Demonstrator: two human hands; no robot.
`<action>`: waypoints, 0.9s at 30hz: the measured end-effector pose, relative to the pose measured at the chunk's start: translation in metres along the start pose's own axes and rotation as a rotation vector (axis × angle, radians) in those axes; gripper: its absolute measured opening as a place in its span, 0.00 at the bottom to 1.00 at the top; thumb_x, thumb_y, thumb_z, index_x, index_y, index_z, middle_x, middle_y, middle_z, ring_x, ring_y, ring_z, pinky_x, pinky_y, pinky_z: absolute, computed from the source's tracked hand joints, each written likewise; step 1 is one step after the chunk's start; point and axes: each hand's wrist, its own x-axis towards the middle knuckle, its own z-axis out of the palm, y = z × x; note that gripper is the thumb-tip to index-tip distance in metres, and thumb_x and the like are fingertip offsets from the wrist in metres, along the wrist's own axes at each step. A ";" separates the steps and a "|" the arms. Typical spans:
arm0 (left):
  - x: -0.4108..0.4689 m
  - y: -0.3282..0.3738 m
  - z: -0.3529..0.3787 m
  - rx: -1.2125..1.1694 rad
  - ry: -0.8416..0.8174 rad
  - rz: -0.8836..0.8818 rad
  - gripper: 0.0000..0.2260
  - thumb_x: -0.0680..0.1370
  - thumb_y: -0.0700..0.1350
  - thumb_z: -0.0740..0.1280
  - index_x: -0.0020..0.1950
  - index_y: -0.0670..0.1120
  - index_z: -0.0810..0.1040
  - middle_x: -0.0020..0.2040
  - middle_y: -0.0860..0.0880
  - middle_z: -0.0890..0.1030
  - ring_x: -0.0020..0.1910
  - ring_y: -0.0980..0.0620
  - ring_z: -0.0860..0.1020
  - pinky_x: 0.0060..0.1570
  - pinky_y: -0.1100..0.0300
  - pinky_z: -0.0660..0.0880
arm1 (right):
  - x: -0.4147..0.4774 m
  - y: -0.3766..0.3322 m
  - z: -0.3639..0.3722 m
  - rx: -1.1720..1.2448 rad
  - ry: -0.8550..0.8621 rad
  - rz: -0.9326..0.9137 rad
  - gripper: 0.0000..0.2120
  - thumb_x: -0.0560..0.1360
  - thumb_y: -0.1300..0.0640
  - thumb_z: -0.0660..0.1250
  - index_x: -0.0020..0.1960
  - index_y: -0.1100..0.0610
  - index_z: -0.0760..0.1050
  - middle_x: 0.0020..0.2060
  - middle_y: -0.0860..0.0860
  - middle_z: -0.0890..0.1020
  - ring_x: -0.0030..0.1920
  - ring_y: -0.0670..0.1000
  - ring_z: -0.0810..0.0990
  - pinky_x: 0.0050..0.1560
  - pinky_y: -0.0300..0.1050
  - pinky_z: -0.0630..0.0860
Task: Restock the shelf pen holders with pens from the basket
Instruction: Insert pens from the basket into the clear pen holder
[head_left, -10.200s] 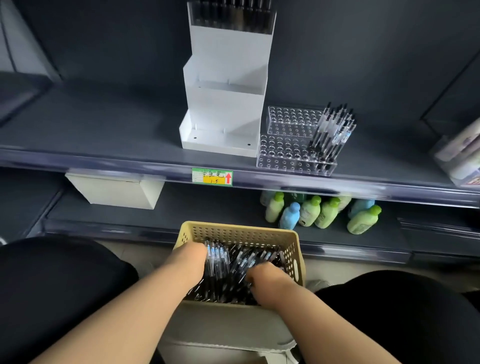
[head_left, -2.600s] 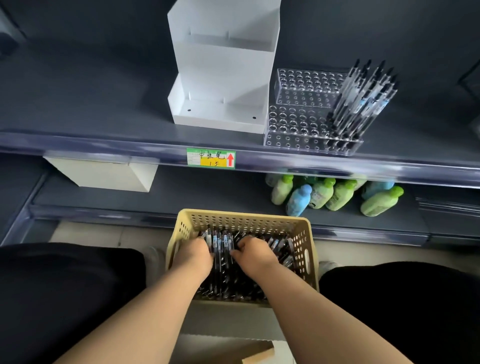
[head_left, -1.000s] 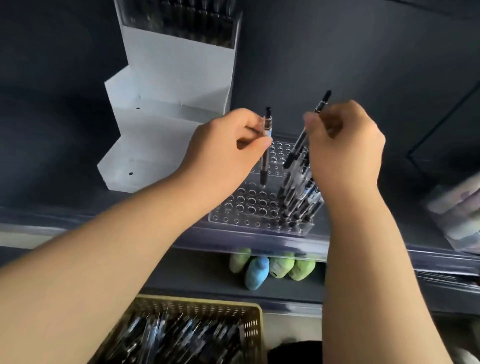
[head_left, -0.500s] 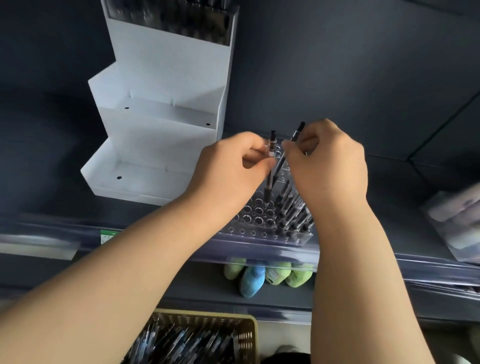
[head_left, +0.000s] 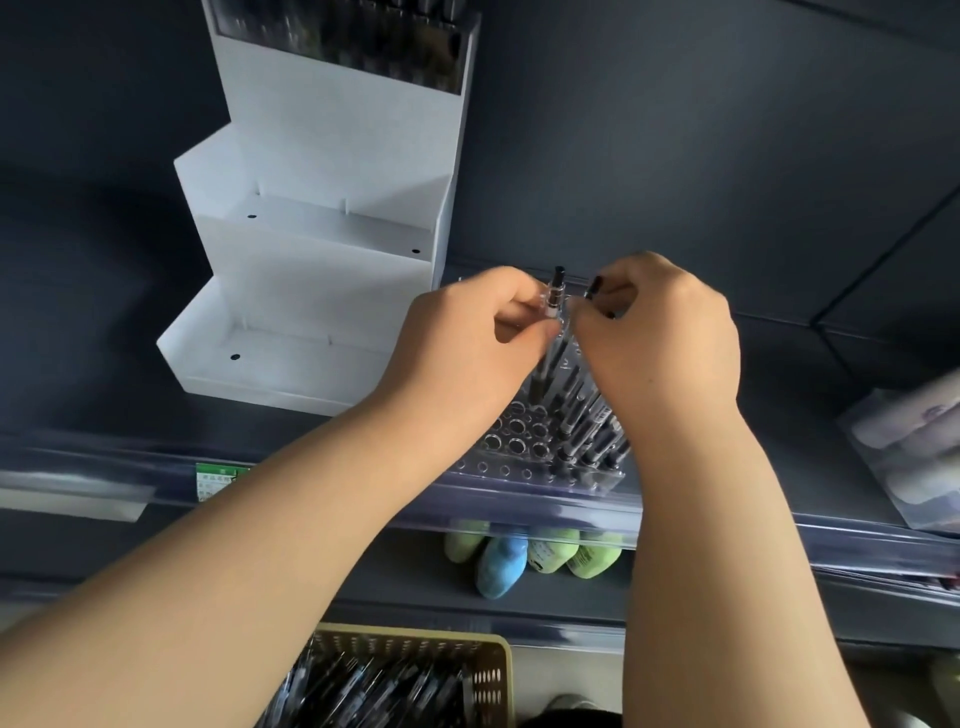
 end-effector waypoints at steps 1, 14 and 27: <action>0.000 0.000 0.001 -0.004 -0.003 0.001 0.05 0.73 0.45 0.72 0.48 0.52 0.80 0.39 0.59 0.81 0.40 0.63 0.79 0.45 0.71 0.74 | 0.000 0.000 0.000 0.008 0.004 0.005 0.07 0.72 0.51 0.67 0.49 0.50 0.77 0.42 0.47 0.82 0.50 0.55 0.77 0.52 0.54 0.75; 0.000 -0.007 0.011 0.023 -0.055 0.059 0.06 0.74 0.44 0.71 0.50 0.50 0.81 0.38 0.59 0.80 0.40 0.64 0.79 0.43 0.74 0.72 | 0.002 0.001 -0.001 0.019 0.021 -0.021 0.06 0.72 0.57 0.65 0.45 0.50 0.81 0.40 0.47 0.83 0.48 0.56 0.78 0.51 0.53 0.75; 0.005 -0.011 0.023 0.132 -0.092 0.069 0.09 0.73 0.43 0.71 0.53 0.49 0.82 0.40 0.56 0.80 0.38 0.60 0.76 0.42 0.79 0.68 | 0.003 0.004 -0.004 0.112 -0.006 -0.041 0.09 0.72 0.61 0.66 0.46 0.50 0.82 0.36 0.44 0.78 0.46 0.51 0.79 0.50 0.45 0.76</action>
